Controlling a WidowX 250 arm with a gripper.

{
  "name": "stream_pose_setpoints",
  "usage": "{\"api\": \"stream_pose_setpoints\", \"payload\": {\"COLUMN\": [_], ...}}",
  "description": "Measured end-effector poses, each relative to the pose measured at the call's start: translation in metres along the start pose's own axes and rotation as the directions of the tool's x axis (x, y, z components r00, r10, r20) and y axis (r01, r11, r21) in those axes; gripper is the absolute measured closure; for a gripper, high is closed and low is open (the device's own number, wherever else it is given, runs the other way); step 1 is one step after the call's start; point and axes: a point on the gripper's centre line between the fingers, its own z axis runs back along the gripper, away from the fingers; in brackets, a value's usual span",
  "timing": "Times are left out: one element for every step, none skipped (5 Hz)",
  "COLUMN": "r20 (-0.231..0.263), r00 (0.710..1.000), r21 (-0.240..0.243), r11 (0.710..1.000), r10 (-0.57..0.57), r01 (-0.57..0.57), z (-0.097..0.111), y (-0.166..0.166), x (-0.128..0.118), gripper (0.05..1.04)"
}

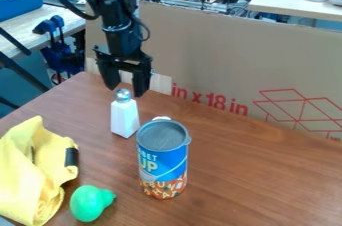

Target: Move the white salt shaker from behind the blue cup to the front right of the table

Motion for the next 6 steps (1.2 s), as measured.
{"api": "stream_pose_setpoints", "payload": {"r20": [-0.024,-0.082,-0.166,-0.226,-0.233,-0.163], "r00": [1.0,0.996,0.985,0.973,0.971,0.986], "r21": [-0.011,0.001,0.02,0.031,0.034,0.044], "r11": [1.0,1.0,0.999,0.999,0.999,0.999], "r10": [0.008,0.025,0.049,0.049,0.045,0.017], "r01": [-0.008,-0.025,-0.046,-0.043,-0.039,-0.01], "z": [0.001,-0.002,-0.016,-0.028,-0.036,-0.036], "y": [-0.004,0.002,0.013,0.017,0.016,0.012], "x": [-0.004,-0.011,-0.023,-0.031,-0.031,-0.015], "gripper": [0.082,0.082,0.082,0.082,0.082,0.082]}}
